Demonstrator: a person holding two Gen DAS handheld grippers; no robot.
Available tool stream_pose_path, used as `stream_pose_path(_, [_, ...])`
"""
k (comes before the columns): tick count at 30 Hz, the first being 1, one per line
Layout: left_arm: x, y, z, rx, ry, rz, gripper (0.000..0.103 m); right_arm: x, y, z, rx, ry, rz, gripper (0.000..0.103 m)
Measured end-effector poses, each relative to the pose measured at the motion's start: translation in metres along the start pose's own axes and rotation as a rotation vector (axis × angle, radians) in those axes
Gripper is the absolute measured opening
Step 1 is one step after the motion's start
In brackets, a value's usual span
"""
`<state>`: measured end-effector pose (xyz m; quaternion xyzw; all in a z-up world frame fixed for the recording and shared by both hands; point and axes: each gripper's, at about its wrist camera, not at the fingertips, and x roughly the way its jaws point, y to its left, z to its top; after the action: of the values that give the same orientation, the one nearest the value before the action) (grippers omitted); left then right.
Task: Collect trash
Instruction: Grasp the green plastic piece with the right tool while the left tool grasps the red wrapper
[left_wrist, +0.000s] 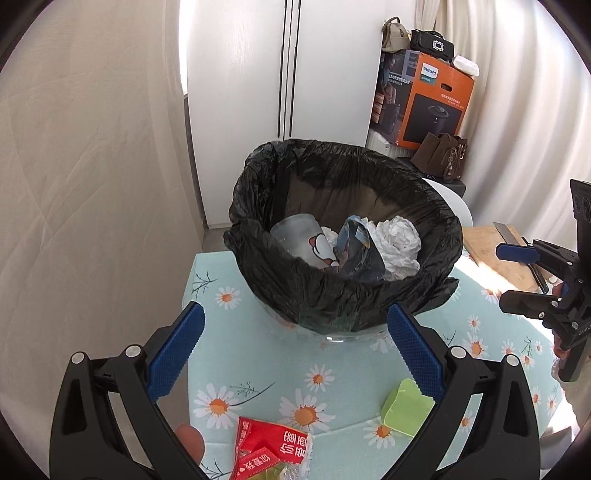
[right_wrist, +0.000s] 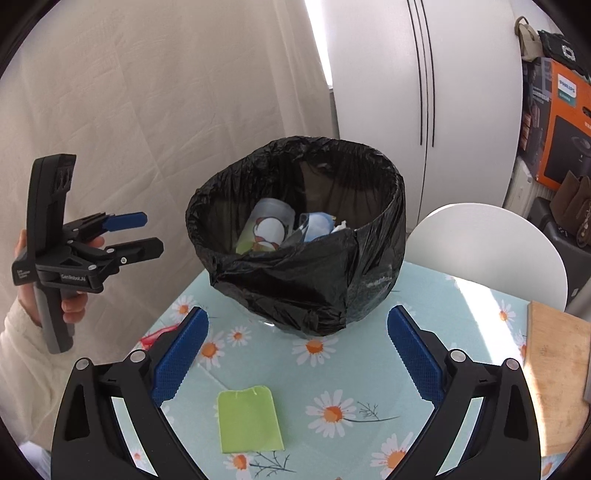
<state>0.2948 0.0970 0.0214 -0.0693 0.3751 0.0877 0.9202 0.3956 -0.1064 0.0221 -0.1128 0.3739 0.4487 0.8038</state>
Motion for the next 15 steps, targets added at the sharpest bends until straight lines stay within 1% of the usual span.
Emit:
stream_pose_path(5, [0.008,0.006,-0.047,-0.016,0.087,0.026,0.097,0.016,0.015,-0.034,-0.041,0.082,-0.001,0.093])
stream_pose_path(8, [0.014,0.012,-0.072,-0.053,0.129,0.014,0.097,0.027,0.021,-0.050,-0.051,0.133,0.009,0.093])
stream_pose_path(11, [0.019,0.014,-0.095,-0.079,0.162,0.012,0.097,0.037,0.028,-0.065,-0.063,0.174,0.015,0.093])
stream_pose_path(15, [0.029,0.013,-0.118,-0.071,0.205,0.015,0.097,0.047,0.038,-0.082,-0.080,0.222,0.011,0.093])
